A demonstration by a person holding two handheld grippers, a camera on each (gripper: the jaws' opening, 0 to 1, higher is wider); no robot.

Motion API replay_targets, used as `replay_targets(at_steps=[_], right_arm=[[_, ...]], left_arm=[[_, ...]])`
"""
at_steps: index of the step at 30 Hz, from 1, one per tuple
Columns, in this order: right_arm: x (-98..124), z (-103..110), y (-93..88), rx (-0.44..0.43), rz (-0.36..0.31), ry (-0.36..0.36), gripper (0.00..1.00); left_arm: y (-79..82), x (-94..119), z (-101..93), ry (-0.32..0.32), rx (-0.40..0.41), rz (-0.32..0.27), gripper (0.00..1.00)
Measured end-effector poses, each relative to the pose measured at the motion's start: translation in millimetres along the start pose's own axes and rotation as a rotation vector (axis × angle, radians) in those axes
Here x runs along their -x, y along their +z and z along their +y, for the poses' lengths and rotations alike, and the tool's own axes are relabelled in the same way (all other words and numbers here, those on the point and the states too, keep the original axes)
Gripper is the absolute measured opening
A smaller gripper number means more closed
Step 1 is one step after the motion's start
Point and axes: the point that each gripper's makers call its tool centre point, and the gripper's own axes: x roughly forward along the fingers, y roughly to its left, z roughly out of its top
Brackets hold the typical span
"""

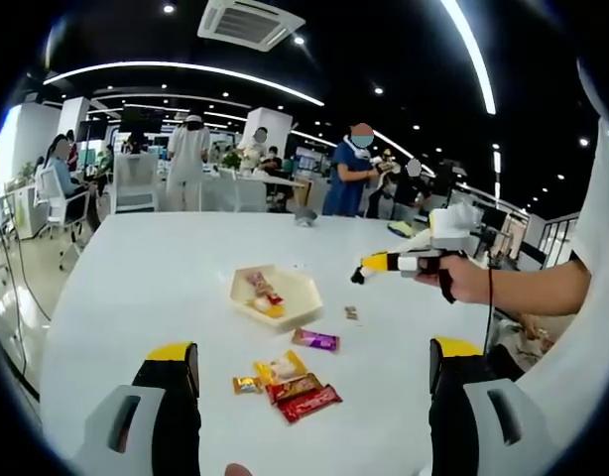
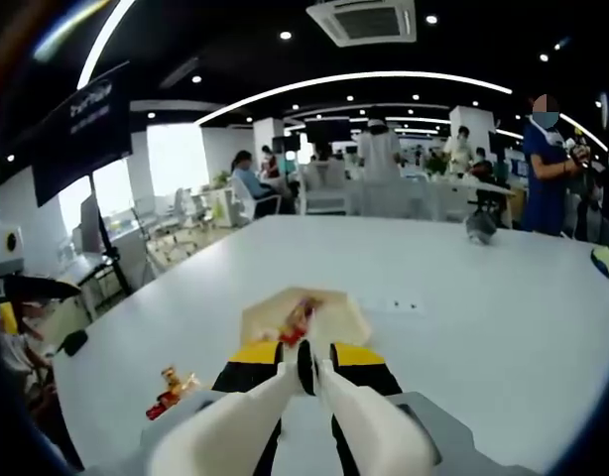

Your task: Place the target food into the container with the food tongs after gripping and lifting it, then release it inside without dropping or visibly crushing the food.

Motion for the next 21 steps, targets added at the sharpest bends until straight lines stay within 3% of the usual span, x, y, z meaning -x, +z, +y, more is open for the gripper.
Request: replay_targets(at_steps=[9,21], right_arm=[[-45.5,6.0,18.9,0.006,-0.004,0.044,0.17],[-93.6,17.4,25.7,0.027,0.018,0.109,0.18]], left_arm=[[-7.1,14.5,12.9,0.058,0.033,0.001,0.97],[-6.7,25.6,25.5,0.129,0.065,-0.010,0.97]])
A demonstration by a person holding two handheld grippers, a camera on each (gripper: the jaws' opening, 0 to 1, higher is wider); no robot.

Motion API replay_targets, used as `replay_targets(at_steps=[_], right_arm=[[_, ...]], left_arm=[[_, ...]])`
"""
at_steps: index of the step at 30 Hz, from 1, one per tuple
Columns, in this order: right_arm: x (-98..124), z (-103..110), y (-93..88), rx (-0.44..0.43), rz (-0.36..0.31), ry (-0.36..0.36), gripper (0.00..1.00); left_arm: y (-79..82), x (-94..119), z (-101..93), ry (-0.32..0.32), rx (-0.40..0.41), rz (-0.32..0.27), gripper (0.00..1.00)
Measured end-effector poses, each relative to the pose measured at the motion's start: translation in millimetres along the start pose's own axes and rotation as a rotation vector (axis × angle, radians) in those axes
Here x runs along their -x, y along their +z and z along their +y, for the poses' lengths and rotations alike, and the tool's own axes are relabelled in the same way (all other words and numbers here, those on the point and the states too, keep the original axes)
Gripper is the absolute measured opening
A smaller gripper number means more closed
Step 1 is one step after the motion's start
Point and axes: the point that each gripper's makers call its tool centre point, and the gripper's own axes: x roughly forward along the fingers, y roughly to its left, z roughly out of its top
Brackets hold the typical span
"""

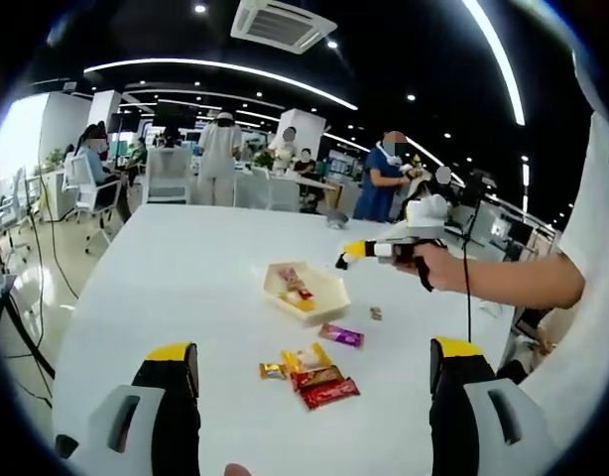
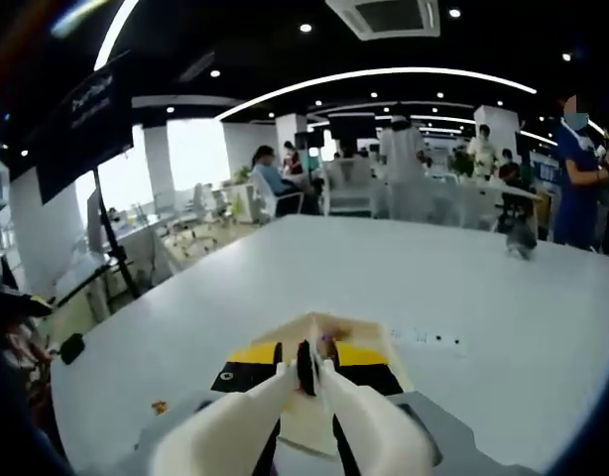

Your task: Place the target food into the container with the food tongs after gripping and lifting it, then release it inside without dropping or visibly crushing the food.

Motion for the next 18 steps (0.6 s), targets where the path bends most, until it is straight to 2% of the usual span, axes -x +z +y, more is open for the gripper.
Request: replay_targets(at_steps=[3,6,18], right_arm=[[-3.8,1.5,-1.1,0.023,-0.002,0.007,0.21],[-4.1,-0.3,-3.4,0.011,-0.006,0.016,0.24],[15.0,2.1,-0.7,0.014,-0.022,0.022,0.27]], left_arm=[[0.3,1.5,1.8,0.009,0.004,-0.002,0.97],[0.8,2.7,1.8,0.010,0.015,-0.008,0.97],[-2.1,2.1,-7.4,-0.002,0.000,0.003,0.97]])
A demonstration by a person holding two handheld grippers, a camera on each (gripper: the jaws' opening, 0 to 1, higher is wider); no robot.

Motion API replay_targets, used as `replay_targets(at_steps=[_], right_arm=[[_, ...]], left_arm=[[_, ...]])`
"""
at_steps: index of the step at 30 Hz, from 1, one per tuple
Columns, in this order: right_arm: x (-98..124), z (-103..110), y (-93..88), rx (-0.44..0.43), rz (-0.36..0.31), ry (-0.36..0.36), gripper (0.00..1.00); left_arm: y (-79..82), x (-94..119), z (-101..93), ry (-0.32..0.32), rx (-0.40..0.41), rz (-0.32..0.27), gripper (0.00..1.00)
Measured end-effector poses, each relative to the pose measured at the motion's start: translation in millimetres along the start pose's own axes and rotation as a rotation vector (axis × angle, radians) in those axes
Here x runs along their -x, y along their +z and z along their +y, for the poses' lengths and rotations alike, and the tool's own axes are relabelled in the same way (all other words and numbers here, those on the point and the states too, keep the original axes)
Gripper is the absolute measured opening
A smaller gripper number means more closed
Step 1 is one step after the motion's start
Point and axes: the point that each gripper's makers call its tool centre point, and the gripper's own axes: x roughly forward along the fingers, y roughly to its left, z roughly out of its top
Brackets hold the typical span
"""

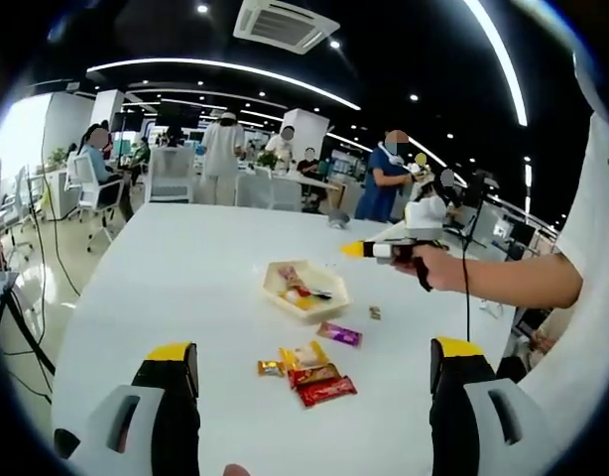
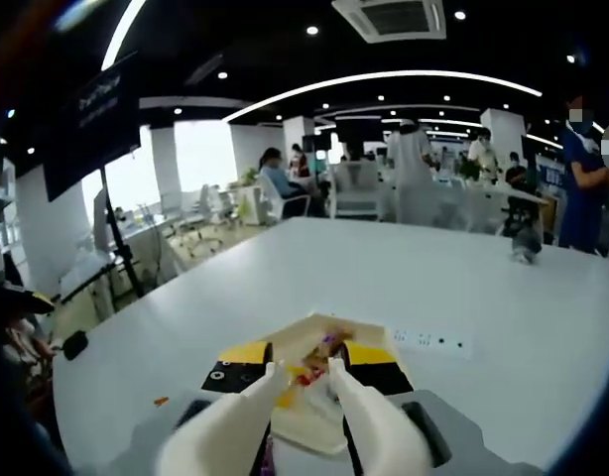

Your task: Place the target food into the container with the food tongs after gripping and lifting it, then release it inside without dropping or visibly crushing the food.

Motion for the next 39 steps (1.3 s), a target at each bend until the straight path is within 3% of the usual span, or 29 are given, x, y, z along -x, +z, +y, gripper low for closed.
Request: replay_targets(at_steps=[9,15,20,30,39], right_arm=[[26.6,21.8,0.3,-0.003,-0.042,0.053,0.28],[49.9,40.1,7.2,-0.030,-0.124,0.116,0.28],[71.2,47.9,3.7,-0.021,-0.131,0.126,0.28],[102.3,51.2,-4.8,-0.012,-0.140,0.103,0.28],[128.1,43.3,-26.7,0.048,-0.091,0.049,0.29]], left_arm=[[-0.5,-1.9,-10.4,-0.033,-0.019,0.000,0.97],[1.1,-5.4,-19.6,-0.065,-0.033,-0.005,0.97],[-1.4,-8.7,-27.3,-0.095,-0.042,0.000,0.97],[-4.6,-21.8,-42.7,-0.160,-0.063,0.017,0.98],[-5.6,-35.2,-57.6,-0.219,-0.083,0.040,0.98]])
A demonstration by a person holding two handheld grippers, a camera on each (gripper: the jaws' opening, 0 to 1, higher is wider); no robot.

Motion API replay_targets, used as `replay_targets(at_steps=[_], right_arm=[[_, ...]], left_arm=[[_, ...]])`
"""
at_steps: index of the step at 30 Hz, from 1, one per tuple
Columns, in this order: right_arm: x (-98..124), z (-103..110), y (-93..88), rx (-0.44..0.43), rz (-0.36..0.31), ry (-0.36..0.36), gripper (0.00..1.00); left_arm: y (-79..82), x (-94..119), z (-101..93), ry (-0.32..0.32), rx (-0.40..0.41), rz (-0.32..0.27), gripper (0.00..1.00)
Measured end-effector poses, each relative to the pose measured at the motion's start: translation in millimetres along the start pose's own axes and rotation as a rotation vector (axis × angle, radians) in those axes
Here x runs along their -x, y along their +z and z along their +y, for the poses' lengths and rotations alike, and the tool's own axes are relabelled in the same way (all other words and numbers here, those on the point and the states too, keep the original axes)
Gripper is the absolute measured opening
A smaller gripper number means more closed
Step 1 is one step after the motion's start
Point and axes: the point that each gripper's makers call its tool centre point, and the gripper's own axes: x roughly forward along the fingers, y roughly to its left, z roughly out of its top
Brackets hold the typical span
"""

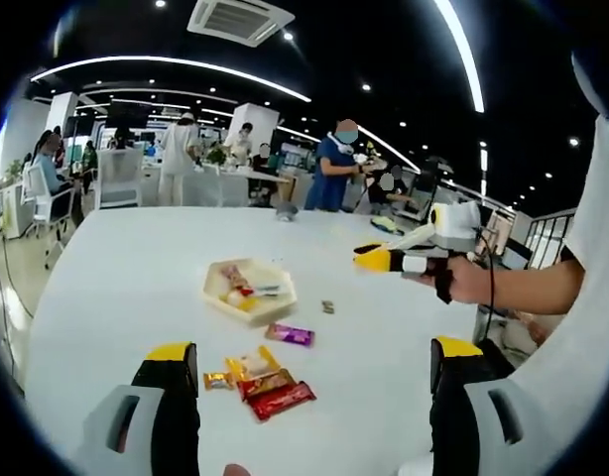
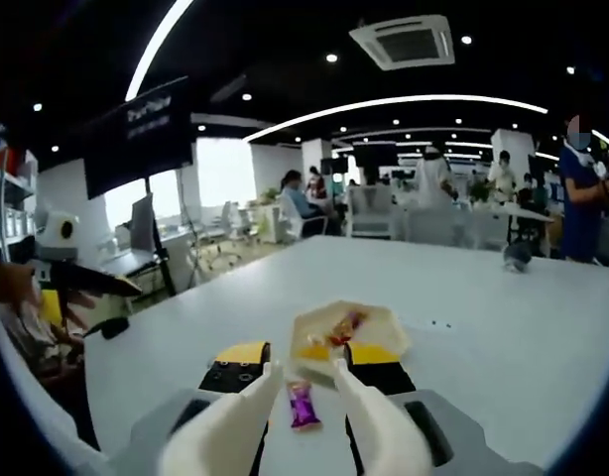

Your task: Place the target food into the container with the food tongs after gripping and lifting it, then release it inside without dropping or visibly crushing the food.

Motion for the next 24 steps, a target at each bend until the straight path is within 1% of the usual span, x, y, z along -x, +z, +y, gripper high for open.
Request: replay_targets(at_steps=[4,7,10,12,14,17,20,22,24], right_arm=[[12.0,-5.7,-7.2,-0.005,0.014,-0.011,0.29],[18.9,-10.5,-13.1,-0.005,0.022,-0.014,0.29],[23.0,-15.6,-19.6,-0.005,0.036,-0.015,0.29],[27.1,-17.4,-24.7,0.004,0.049,-0.011,0.29],[33.0,-18.4,-28.2,0.001,0.048,-0.004,0.29],[39.4,-19.3,-35.6,0.031,0.058,0.016,0.29],[45.4,-24.1,-44.2,0.021,0.061,0.023,0.29],[50.2,-22.2,-46.9,0.015,0.059,0.037,0.29],[53.5,-18.8,-49.2,0.012,0.052,0.058,0.29]], left_arm=[[4.8,-4.5,-7.0,-0.001,0.006,-0.010,0.98],[4.5,-8.1,-12.6,0.004,0.008,-0.011,0.98],[3.8,-11.6,-20.5,0.023,0.005,-0.008,0.98],[4.6,-11.9,-25.4,0.030,0.013,-0.014,0.99],[5.1,-14.4,-31.5,0.041,0.040,-0.032,0.99],[0.4,-18.4,-41.6,0.066,0.035,-0.018,0.99],[-4.2,-19.2,-49.8,0.088,0.036,-0.014,0.99],[-9.7,-19.1,-53.8,0.112,0.032,0.001,0.99],[-13.5,-18.4,-58.6,0.123,0.035,0.004,0.99]])
